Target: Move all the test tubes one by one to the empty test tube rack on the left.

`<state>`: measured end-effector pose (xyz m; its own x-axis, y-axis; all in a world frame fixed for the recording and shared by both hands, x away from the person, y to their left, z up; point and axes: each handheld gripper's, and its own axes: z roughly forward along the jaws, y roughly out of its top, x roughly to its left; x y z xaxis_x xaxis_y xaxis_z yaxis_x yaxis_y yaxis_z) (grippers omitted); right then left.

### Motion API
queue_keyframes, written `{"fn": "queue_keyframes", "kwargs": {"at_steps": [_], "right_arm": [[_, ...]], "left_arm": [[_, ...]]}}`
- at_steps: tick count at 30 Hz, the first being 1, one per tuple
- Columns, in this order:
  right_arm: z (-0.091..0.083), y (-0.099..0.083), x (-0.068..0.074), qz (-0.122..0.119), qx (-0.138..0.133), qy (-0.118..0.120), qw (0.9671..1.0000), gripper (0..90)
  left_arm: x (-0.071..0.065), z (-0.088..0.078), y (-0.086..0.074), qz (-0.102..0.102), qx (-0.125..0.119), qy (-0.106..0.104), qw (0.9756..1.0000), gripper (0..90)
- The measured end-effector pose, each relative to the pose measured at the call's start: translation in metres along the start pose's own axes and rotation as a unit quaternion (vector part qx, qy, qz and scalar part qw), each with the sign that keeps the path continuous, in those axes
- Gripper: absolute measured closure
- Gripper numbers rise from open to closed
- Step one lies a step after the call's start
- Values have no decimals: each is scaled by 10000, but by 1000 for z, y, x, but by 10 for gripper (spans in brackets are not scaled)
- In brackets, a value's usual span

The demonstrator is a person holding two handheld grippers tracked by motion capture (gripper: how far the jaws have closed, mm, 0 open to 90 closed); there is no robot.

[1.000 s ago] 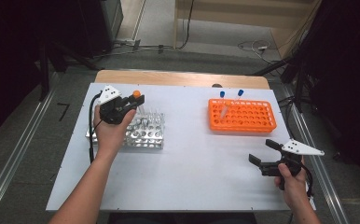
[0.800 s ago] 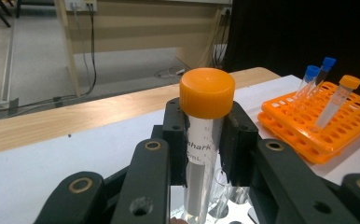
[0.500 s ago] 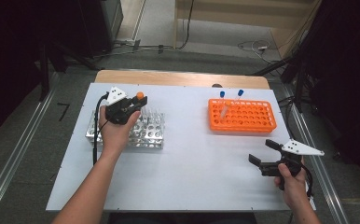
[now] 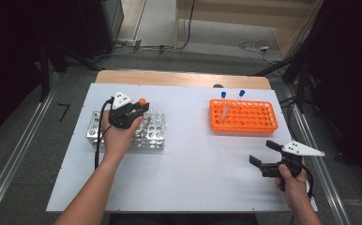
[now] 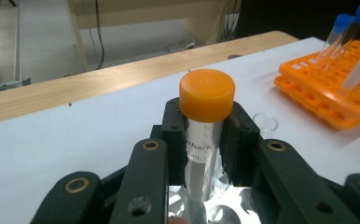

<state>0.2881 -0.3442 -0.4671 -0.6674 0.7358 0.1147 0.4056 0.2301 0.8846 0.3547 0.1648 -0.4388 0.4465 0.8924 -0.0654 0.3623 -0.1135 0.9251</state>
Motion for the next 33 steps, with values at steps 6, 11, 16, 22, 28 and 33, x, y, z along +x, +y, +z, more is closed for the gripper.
{"fn": "queue_keyframes", "kwargs": {"at_steps": [6,11,16,22,28,33], "right_arm": [[1,0,0,11,-4,23,10000,0],[1,0,0,11,-1,23,10000,0],[0,0,-1,10,-13,15,10000,0],[1,1,0,11,-22,11,10000,0],[2,1,1,9,-27,13,10000,0],[4,3,3,5,-26,18,10000,0]], "left_arm": [[-1,-1,1,-70,88,-35,9999,636],[-1,-7,2,-252,115,-74,9996,472],[-5,-18,4,-371,-61,-310,9988,266],[-16,-32,2,-347,-155,-615,9974,58],[-28,-48,-2,-290,-326,-878,9952,0],[-41,-58,-7,-267,-389,-1031,9935,0]]}}
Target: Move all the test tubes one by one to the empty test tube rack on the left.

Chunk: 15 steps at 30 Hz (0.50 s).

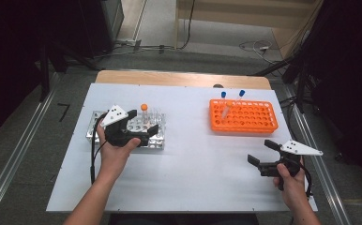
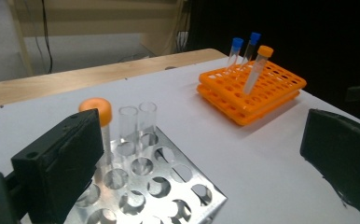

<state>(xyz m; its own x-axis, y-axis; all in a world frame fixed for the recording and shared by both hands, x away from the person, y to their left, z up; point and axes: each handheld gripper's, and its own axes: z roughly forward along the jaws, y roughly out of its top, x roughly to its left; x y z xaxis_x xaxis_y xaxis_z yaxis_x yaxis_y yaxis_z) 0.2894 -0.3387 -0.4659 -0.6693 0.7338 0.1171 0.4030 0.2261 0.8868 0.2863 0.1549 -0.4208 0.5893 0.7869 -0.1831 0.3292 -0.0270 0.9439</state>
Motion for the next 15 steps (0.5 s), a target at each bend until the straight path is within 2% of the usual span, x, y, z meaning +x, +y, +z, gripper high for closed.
{"fn": "queue_keyframes", "kwargs": {"at_steps": [7,15], "right_arm": [[5,3,1,22,-6,10,10000,0],[17,12,4,18,-11,10,10000,0]], "left_arm": [[-20,-10,-9,95,-78,-174,9998,0],[-33,-16,-21,158,-96,-300,9994,0]]}}
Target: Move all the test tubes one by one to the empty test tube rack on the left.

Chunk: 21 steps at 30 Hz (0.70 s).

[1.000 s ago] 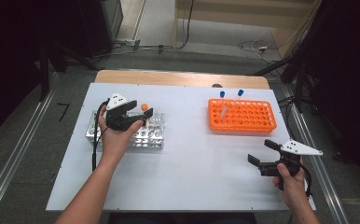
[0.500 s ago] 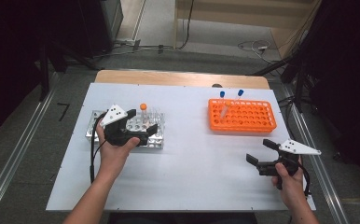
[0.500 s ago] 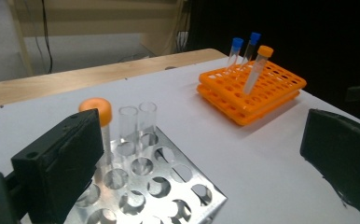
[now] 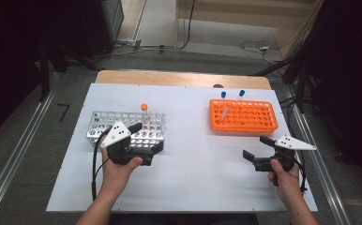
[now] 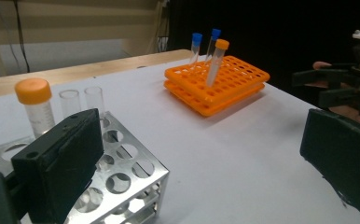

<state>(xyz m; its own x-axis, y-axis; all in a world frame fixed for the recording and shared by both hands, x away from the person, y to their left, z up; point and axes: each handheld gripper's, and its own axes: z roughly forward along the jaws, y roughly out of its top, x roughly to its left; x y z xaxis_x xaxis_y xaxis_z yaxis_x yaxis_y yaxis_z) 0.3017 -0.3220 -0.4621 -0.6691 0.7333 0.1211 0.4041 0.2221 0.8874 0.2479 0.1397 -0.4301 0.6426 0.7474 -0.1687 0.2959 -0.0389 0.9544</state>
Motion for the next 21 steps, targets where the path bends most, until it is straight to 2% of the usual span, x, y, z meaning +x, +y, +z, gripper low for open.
{"fn": "queue_keyframes", "kwargs": {"at_steps": [6,13,14,17,21], "right_arm": [[18,7,2,-94,72,-30,9999,0],[43,18,0,23,53,64,10000,17],[46,20,1,71,34,-59,10000,39],[57,26,0,169,2,-105,9998,58],[70,34,-1,153,40,-272,9995,116]], "left_arm": [[-3,1,-7,39,69,-64,9999,0],[-5,3,-14,21,145,-144,9998,0],[-4,3,-14,3,136,-144,9998,0],[-3,2,-16,-36,136,-128,9998,0],[-2,0,-17,-55,133,-110,9998,0]]}}
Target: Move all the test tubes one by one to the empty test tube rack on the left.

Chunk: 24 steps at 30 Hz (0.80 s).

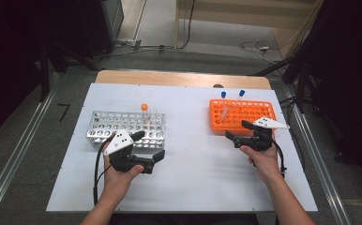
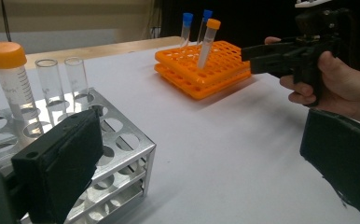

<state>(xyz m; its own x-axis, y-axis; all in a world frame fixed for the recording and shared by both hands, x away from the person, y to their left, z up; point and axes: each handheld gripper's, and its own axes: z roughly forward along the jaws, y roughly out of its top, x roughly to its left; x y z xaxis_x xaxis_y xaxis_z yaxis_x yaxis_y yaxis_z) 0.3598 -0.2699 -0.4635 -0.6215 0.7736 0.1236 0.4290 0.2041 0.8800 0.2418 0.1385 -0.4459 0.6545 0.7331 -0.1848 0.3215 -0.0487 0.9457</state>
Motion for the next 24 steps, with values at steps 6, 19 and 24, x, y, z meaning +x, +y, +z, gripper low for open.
{"fn": "queue_keyframes", "kwargs": {"at_steps": [6,19,24], "right_arm": [[15,10,-4,110,-17,-89,9999,217],[45,19,-13,175,83,-395,9990,499],[53,19,-16,191,105,-355,9991,588]], "left_arm": [[0,0,-1,-18,28,-16,10000,0],[1,0,-2,-32,14,-7,10000,0],[1,0,-3,-45,1,-14,10000,0]]}}
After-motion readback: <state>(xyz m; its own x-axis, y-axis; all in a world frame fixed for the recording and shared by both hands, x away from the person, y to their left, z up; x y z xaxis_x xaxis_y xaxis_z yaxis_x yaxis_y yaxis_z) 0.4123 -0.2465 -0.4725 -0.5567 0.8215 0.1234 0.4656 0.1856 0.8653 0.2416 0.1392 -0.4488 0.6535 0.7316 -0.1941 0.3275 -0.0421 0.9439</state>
